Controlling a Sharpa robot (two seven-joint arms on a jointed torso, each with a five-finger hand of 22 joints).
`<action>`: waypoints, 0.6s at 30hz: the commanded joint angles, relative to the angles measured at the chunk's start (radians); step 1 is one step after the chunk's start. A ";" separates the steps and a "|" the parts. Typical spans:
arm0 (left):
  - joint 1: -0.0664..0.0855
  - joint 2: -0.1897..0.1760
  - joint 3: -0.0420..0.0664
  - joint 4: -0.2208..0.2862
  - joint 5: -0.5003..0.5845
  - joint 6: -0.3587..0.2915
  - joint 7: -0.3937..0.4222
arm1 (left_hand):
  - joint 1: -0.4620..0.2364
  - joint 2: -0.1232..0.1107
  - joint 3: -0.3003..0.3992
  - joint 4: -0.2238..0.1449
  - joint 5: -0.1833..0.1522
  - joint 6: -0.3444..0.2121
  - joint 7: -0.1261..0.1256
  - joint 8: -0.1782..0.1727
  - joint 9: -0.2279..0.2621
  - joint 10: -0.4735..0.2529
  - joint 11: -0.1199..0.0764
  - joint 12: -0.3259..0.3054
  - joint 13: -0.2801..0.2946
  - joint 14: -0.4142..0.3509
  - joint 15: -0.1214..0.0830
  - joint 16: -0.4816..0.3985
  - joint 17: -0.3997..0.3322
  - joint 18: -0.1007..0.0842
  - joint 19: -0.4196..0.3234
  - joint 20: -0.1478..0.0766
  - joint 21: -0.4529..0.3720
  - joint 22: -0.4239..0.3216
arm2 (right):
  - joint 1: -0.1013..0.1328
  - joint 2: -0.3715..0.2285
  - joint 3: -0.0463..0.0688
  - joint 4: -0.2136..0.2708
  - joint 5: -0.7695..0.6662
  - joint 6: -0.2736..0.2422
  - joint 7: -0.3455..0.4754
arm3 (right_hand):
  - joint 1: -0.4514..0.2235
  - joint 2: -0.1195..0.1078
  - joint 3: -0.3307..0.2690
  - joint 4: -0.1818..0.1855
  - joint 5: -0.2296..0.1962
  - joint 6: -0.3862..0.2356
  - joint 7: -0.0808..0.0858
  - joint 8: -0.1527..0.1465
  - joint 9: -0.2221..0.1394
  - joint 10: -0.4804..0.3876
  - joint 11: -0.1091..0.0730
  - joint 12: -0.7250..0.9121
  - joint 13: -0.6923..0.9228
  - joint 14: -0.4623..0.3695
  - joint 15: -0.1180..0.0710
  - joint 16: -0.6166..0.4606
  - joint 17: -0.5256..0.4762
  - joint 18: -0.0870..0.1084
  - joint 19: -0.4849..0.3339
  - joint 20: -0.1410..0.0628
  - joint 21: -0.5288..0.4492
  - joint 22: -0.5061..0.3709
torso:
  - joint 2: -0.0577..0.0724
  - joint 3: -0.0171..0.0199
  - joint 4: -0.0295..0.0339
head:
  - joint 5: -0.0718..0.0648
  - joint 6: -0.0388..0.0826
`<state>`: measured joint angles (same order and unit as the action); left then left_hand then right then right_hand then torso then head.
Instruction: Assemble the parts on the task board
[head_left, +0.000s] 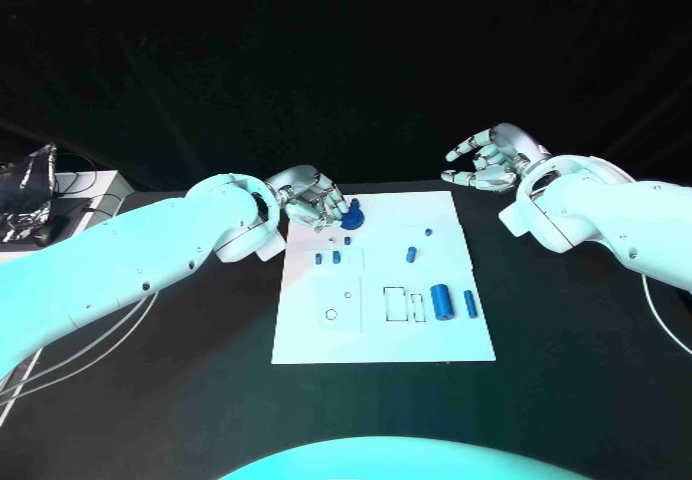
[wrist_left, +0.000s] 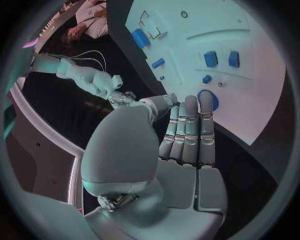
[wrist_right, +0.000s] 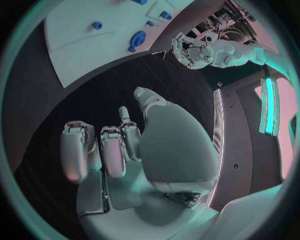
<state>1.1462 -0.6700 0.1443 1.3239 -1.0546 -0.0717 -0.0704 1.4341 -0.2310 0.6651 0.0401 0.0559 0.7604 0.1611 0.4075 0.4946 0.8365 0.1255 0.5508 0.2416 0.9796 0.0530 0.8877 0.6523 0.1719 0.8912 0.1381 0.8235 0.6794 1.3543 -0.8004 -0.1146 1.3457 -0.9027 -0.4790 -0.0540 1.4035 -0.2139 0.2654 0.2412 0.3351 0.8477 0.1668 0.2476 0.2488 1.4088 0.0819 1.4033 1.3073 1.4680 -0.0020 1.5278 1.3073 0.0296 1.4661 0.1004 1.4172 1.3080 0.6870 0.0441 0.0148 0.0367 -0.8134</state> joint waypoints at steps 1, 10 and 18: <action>-0.001 0.026 -0.017 -0.030 -0.176 -0.095 0.155 | -0.029 -0.003 -0.020 -0.004 -0.003 0.016 -0.008 -0.018 -0.029 0.014 0.001 -0.025 -0.031 0.023 0.001 0.046 0.007 0.013 0.020 0.006 0.013 0.007 | -0.001 0.004 0.000 -0.001 0.006 -0.009 0.030 | 0.003 -0.007 0.006 0.001 0.004 -0.007 0.002 0.005 0.001 -0.006 0.000 -0.006 0.085 0.075 0.006 -0.003 0.154 0.014 0.032 0.004 -0.007 0.122 | 0.001 0.0000 -0.0008 | -0.002 0.008; -0.001 0.104 -0.067 -0.120 -0.389 -0.119 0.170 | -0.040 -0.009 -0.030 -0.014 -0.003 0.056 -0.022 -0.052 -0.077 0.049 -0.013 -0.042 -0.074 0.077 -0.013 0.190 0.039 0.013 0.086 -0.004 0.057 0.029 | -0.001 0.010 0.000 -0.001 0.008 -0.009 0.033 | 0.003 -0.007 0.006 0.001 0.004 -0.007 0.002 0.005 0.001 -0.006 0.000 -0.006 0.085 0.075 0.006 -0.003 0.154 0.014 0.032 0.004 -0.007 0.122 | 0.002 0.0002 -0.0009 | -0.004 0.017; 0.000 0.146 -0.082 -0.172 -0.491 -0.083 0.143 | -0.059 -0.025 -0.019 -0.012 -0.004 0.087 -0.036 -0.067 -0.096 0.055 -0.023 -0.064 -0.102 0.196 -0.022 0.360 0.173 0.002 0.159 -0.009 0.147 0.109 | -0.002 0.012 0.000 0.000 0.008 -0.008 0.033 | 0.005 -0.007 0.008 0.000 0.005 -0.008 0.002 0.005 0.001 -0.006 0.000 -0.006 0.085 0.076 0.006 -0.002 0.157 0.013 0.032 0.004 -0.005 0.123 | 0.002 0.0003 -0.0013 | -0.004 0.016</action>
<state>1.1453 -0.5288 0.0616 1.1563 -1.4511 -0.1619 0.0655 1.3852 -0.2570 0.6403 0.0259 0.0559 0.8425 0.1247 0.3441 0.3991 0.8871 0.1035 0.4910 0.1416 1.1673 0.0312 1.2382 0.8159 0.1708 1.0411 0.1293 0.9602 0.7778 1.3533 -0.7894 -0.1148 1.3450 -0.8940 -0.4857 -0.0357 1.4058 -0.2161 0.2666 0.2401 0.3351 0.8478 0.1667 0.2475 0.2487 1.4088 0.0818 1.4033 1.3081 1.4680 -0.0020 1.5278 1.3081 0.0296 1.4661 0.1004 1.4174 1.3078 0.6889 0.0441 0.0129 0.0332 -0.7958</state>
